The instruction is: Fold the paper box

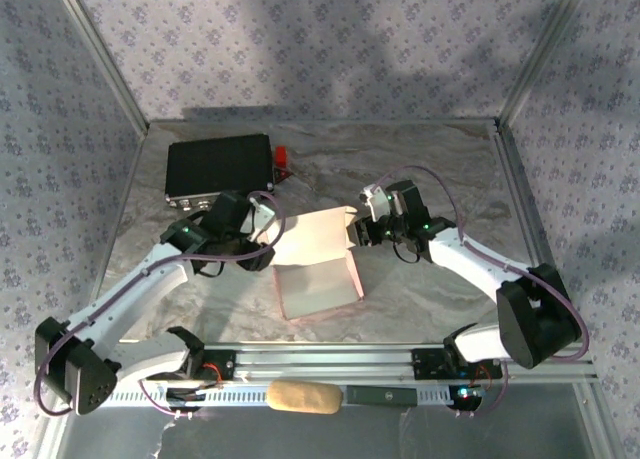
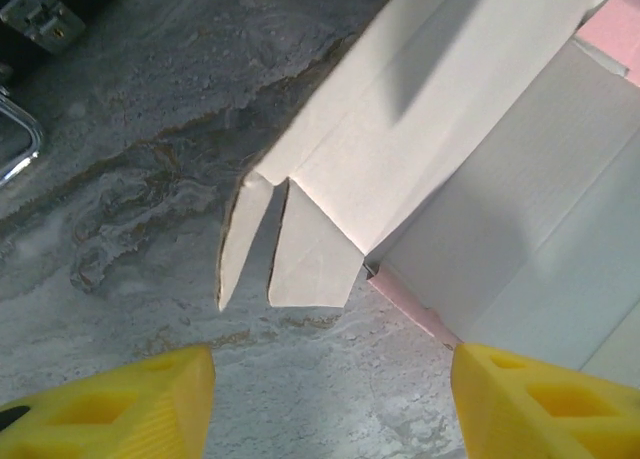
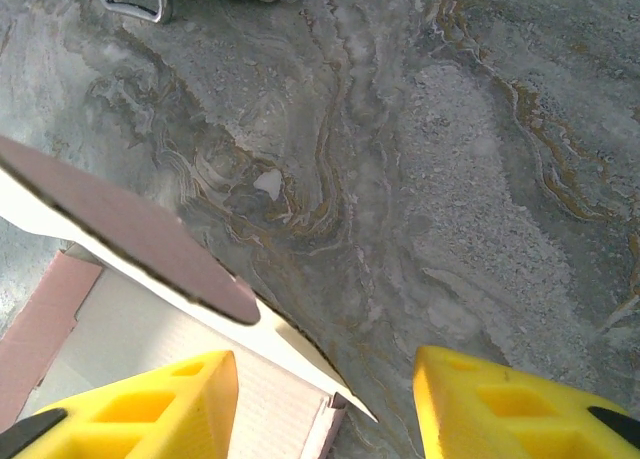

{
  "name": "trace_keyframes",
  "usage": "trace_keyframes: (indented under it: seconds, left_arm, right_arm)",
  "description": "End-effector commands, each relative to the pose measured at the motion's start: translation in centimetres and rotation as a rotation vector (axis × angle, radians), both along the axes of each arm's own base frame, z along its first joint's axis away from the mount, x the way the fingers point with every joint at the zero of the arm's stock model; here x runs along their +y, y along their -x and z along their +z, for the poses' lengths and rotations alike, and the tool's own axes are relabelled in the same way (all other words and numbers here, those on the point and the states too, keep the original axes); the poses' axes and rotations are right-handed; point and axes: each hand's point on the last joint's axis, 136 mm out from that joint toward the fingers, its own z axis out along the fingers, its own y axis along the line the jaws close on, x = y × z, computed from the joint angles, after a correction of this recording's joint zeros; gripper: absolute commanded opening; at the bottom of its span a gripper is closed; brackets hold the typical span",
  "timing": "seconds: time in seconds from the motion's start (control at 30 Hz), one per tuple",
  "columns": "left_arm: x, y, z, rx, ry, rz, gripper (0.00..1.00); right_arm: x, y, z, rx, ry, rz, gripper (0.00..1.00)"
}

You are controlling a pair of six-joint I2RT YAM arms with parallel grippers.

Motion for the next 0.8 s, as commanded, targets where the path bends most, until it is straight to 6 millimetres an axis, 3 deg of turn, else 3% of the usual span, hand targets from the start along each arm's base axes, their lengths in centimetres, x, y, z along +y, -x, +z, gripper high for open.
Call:
trace_keyframes:
  seconds: [0.0, 0.33, 0.43, 0.57, 0.77]
  left_arm:
    - [-0.7, -0.9, 0.1, -0.005, 0.048, 0.014, 0.62]
    - [-1.0, -2.4, -1.7, 0.003, 0.02, 0.01, 0.56]
    - [-1.3, -2.5, -2.2, 0.021, 0.021, 0.013, 0.49]
    - [-1.3, -2.7, -2.5, 0.037, 0.024, 0.032, 0.32]
    - [-1.9, -2.8, -2.3, 0.044, 0.061, 0.053, 0.23]
  right_arm:
    - [0.7, -0.1, 0.6, -0.009, 0.003, 0.04, 0.49]
    - [0.8, -0.1, 0.0, 0.008, 0.019, 0.042, 0.41]
    - [0.9, 0.0, 0.1, 0.001, 0.023, 0.041, 0.38]
    - [1.1, -0.1, 0.2, -0.004, 0.025, 0.045, 0.33]
    - [1.4, -0.1, 0.3, -0.008, 0.029, 0.045, 0.22]
